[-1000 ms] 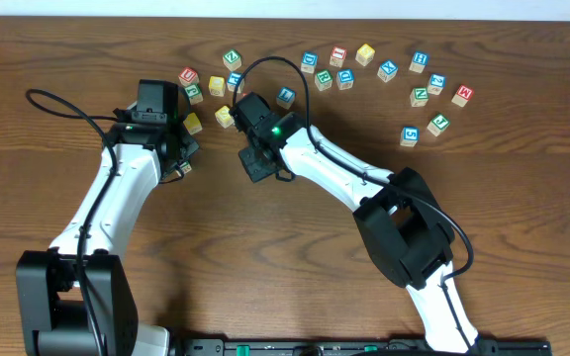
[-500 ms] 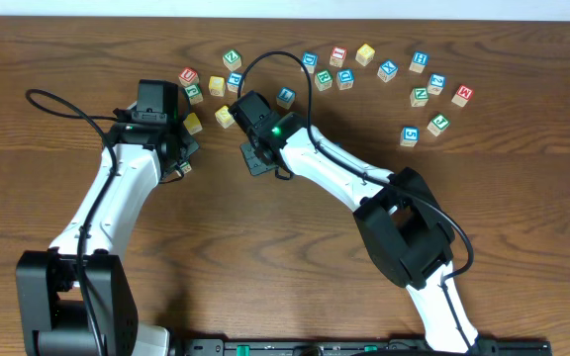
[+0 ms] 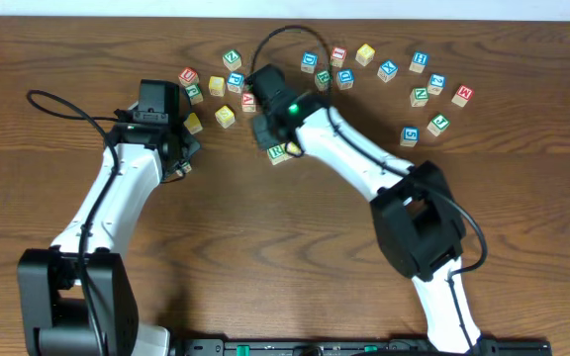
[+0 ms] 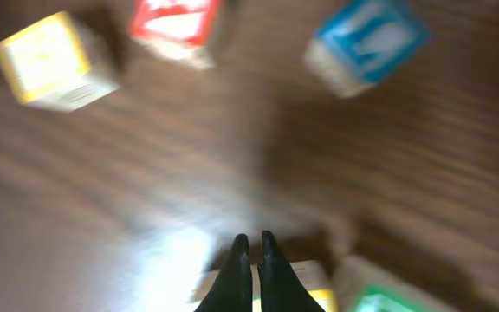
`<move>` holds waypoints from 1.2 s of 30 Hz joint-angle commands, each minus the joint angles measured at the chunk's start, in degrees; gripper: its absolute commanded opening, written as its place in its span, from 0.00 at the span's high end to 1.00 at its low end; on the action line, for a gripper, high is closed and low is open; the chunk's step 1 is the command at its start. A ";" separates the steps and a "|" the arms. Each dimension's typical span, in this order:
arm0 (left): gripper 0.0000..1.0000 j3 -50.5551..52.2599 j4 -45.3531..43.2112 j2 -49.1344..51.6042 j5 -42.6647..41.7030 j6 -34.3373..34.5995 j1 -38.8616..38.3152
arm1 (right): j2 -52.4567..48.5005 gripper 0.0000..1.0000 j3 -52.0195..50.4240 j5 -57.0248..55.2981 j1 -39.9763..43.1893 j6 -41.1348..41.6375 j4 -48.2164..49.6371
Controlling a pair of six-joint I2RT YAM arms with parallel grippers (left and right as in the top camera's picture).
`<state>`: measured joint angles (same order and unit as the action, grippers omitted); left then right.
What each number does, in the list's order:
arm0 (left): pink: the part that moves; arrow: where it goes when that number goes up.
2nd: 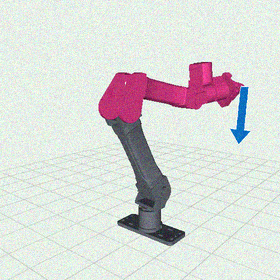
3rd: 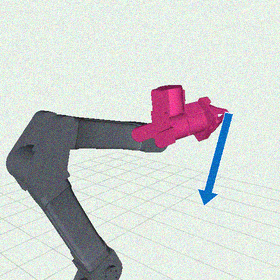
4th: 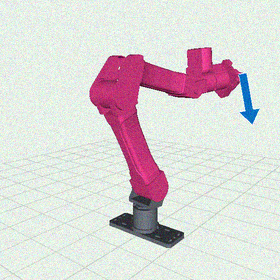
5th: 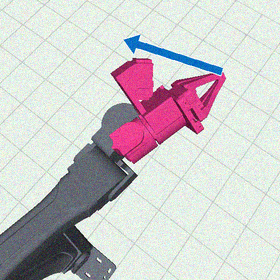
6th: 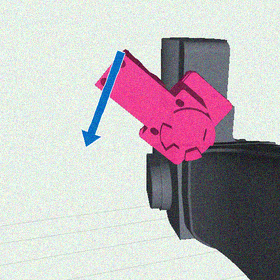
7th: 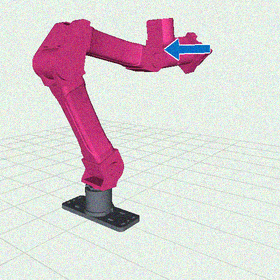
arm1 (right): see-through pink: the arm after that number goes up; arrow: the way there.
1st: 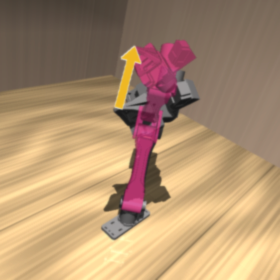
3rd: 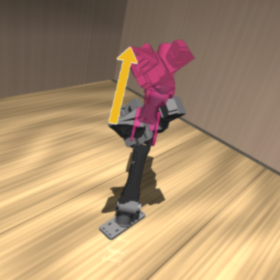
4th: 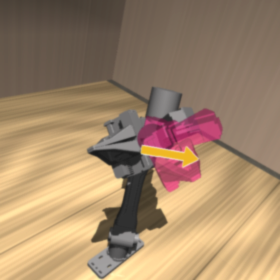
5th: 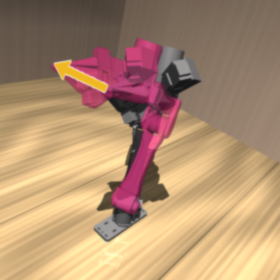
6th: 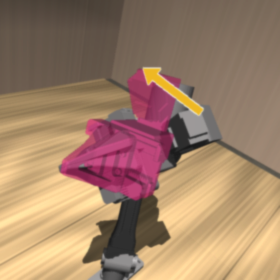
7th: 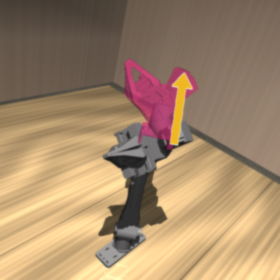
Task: Spell out ROBOT
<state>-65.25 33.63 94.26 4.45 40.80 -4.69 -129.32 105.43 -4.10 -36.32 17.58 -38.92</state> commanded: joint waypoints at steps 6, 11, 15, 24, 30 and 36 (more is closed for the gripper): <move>0.93 1.46 -5.20 6.82 -4.79 1.99 -7.48 | -0.61 0.99 0.83 0.83 2.91 0.81 0.11; 0.93 1.46 -7.82 8.76 -5.31 2.49 -10.58 | -1.64 0.99 0.83 0.83 3.28 0.83 -0.15; 0.92 1.46 -8.72 8.79 -5.33 3.54 -12.04 | -1.64 0.99 0.83 0.83 3.78 1.03 -0.31; 0.93 1.46 -9.57 8.85 -5.31 4.13 -13.88 | -2.97 0.99 0.83 0.85 4.02 3.72 -3.02; 0.93 1.46 -9.55 8.85 -5.29 4.11 -13.88 | -2.97 0.99 0.83 0.81 4.09 6.23 -5.53; 0.93 1.46 -9.53 8.85 -5.25 4.09 -13.88 | -2.97 0.99 0.83 0.61 4.15 8.33 -8.41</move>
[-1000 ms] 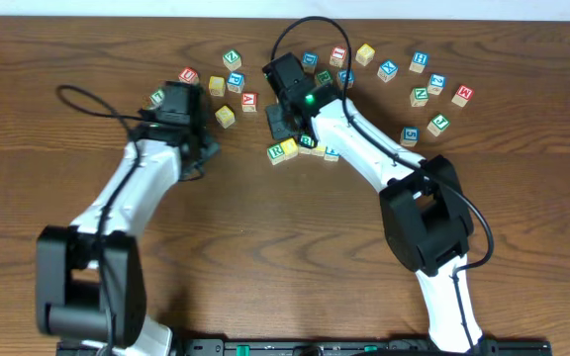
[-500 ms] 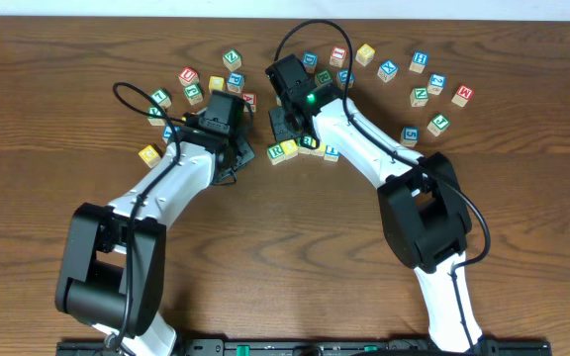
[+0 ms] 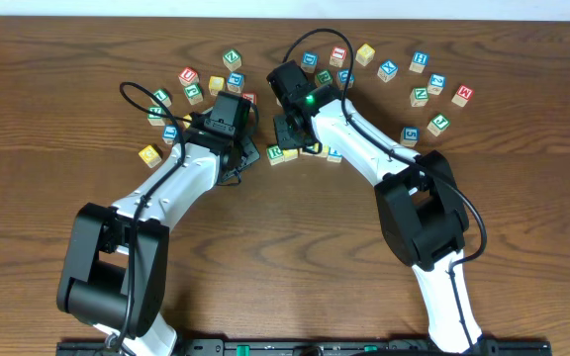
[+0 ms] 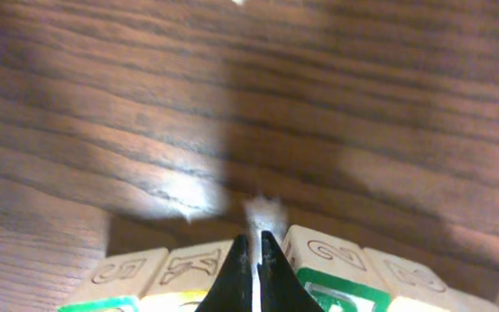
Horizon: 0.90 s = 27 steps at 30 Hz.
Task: Spell out ROBOT
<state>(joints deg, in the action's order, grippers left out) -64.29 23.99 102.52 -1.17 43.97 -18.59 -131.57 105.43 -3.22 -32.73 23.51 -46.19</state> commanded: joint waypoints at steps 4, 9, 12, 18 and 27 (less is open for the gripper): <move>0.92 0.50 0.11 0.59 0.57 0.92 0.02 | -0.72 0.99 0.83 -0.28 0.57 2.78 -3.15; 0.93 0.50 0.09 0.81 0.79 0.92 0.02 | -0.72 0.99 0.83 -0.17 0.92 3.87 -4.57; 0.93 0.50 -0.35 1.55 0.79 0.92 0.02 | -0.72 0.99 0.83 0.81 0.92 3.61 -4.66; 0.92 0.50 -3.98 4.61 -1.25 0.90 0.02 | -0.72 0.99 0.83 1.40 0.70 3.02 -5.46; 0.92 0.50 -5.31 4.90 -4.46 -0.59 -0.87 | -0.72 0.99 0.83 2.16 0.70 2.54 -5.90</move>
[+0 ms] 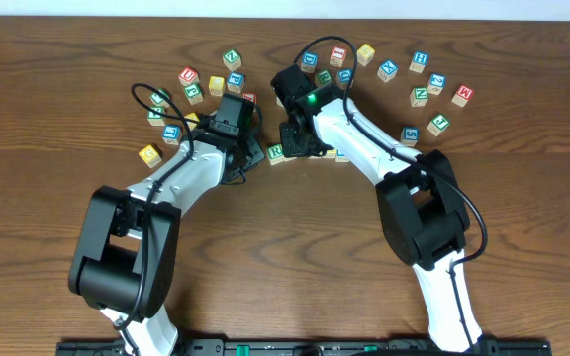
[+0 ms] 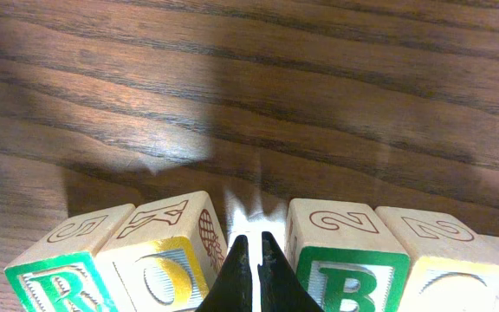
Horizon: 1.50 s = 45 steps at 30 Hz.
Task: Spell out ROBOT
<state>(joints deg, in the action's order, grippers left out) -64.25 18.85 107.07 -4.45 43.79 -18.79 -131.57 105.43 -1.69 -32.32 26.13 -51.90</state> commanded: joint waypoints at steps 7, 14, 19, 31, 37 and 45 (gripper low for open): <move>0.93 0.46 -2.64 0.42 -3.08 -0.39 -1.36 | -0.72 0.99 0.83 1.03 0.28 -0.52 -0.22; 0.93 0.46 -3.04 0.81 -3.08 -0.39 -1.33 | -0.72 0.99 0.83 2.62 0.28 -1.55 -0.28; 0.93 0.46 -3.17 2.27 -3.13 -0.37 -1.33 | -0.72 0.99 0.83 3.67 0.28 -1.55 -0.74; 0.93 0.46 -4.68 2.27 -3.08 -0.42 -1.33 | -0.72 0.99 0.83 5.31 0.00 -1.55 -1.33; 0.93 0.46 -7.37 2.27 -3.04 -0.44 -1.33 | -0.72 0.99 0.83 5.31 -0.37 -1.55 -1.75; 0.93 0.46 -7.85 2.29 -2.58 -0.63 -1.33 | -0.72 0.99 0.83 6.05 -0.87 -1.53 -2.19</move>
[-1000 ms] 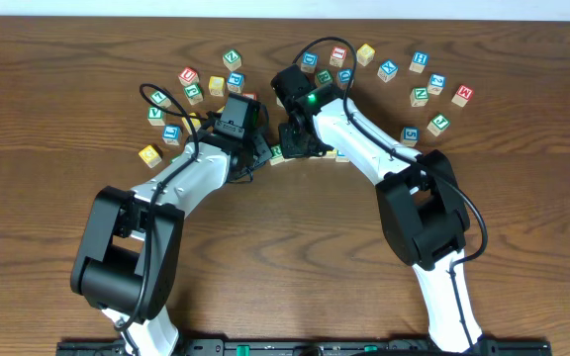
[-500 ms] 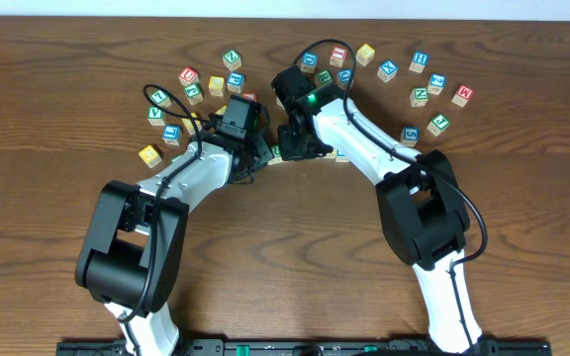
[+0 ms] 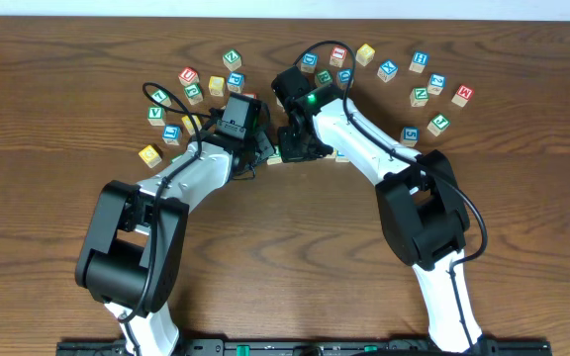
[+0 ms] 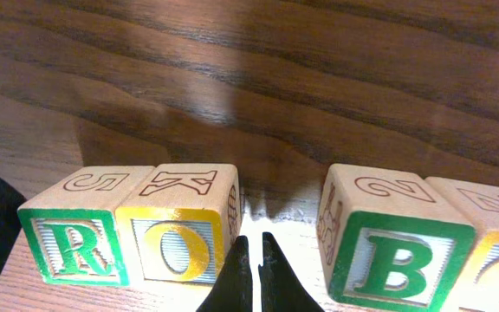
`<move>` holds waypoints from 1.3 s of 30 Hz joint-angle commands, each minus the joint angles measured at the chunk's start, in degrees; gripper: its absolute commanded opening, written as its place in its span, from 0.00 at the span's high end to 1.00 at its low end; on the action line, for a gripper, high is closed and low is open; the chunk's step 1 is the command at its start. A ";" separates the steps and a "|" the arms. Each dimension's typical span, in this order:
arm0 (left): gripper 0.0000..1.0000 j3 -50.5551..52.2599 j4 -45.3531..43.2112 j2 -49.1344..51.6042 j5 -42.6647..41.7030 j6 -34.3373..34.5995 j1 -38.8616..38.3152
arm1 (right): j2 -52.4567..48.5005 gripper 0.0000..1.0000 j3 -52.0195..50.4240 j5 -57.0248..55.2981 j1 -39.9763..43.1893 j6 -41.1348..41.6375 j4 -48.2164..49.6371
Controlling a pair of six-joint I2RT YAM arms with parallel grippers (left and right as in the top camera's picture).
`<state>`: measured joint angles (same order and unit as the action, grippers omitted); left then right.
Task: Spell out ROBOT
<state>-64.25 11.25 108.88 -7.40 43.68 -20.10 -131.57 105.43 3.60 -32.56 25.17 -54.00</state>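
In the right wrist view a row of letter blocks stands on the wooden table: a green R block [image 4: 76, 232], touching it a yellow O block [image 4: 180, 232], then a gap, then a green B block [image 4: 397, 251] and a yellow-faced block cut off by the frame edge. My right gripper [image 4: 254, 247] is shut on nothing, its tips in the gap between O and B. In the overhead view my right gripper [image 3: 300, 148] covers the row, and my left gripper [image 3: 255, 155] sits just left of it. A dark shape shows beside the R block.
Loose letter blocks lie in a cluster at the back left [image 3: 191, 84] and in another at the back right [image 3: 419, 84]. A lone yellow block [image 3: 149, 154] lies left of the left arm. Both arms cross the middle of the table [image 3: 285, 247].
The gap between the O and B blocks is wider around my shut right fingers. My left gripper has moved right, up to the R end of the row.
My left gripper first sat far left by the yellow blocks while my shut right gripper hovered near the R block. The left arm then reached toward the centre and my right fingers came down behind the row. They stood between O and B; that gap is now wider.
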 commanded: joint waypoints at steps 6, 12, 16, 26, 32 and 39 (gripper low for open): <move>0.93 0.46 -0.22 0.48 0.35 -0.52 -0.02 | -0.72 0.99 0.83 0.90 -1.05 -0.57 -0.04; 0.93 0.46 -0.72 0.74 0.52 -0.55 -0.02 | -0.72 0.99 0.83 0.90 -1.03 -0.57 0.59; 0.93 0.44 -2.12 2.16 0.46 -0.52 -0.02 | -0.72 0.99 0.83 0.90 -1.03 -0.57 1.09; 0.92 0.44 -2.99 2.69 0.33 -0.55 -0.02 | -0.72 0.99 0.83 0.94 -1.03 -0.55 1.53; 0.93 0.44 -3.89 2.69 0.33 -0.57 -0.02 | -0.72 0.99 0.81 1.11 -1.42 -0.52 1.38; 0.92 0.44 -3.82 2.69 0.31 -0.55 -0.02 | -0.72 0.99 0.74 1.09 -1.77 -0.52 1.44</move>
<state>-64.25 7.49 110.69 -6.50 43.57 -19.92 -131.57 105.43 3.18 -33.23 25.19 -52.88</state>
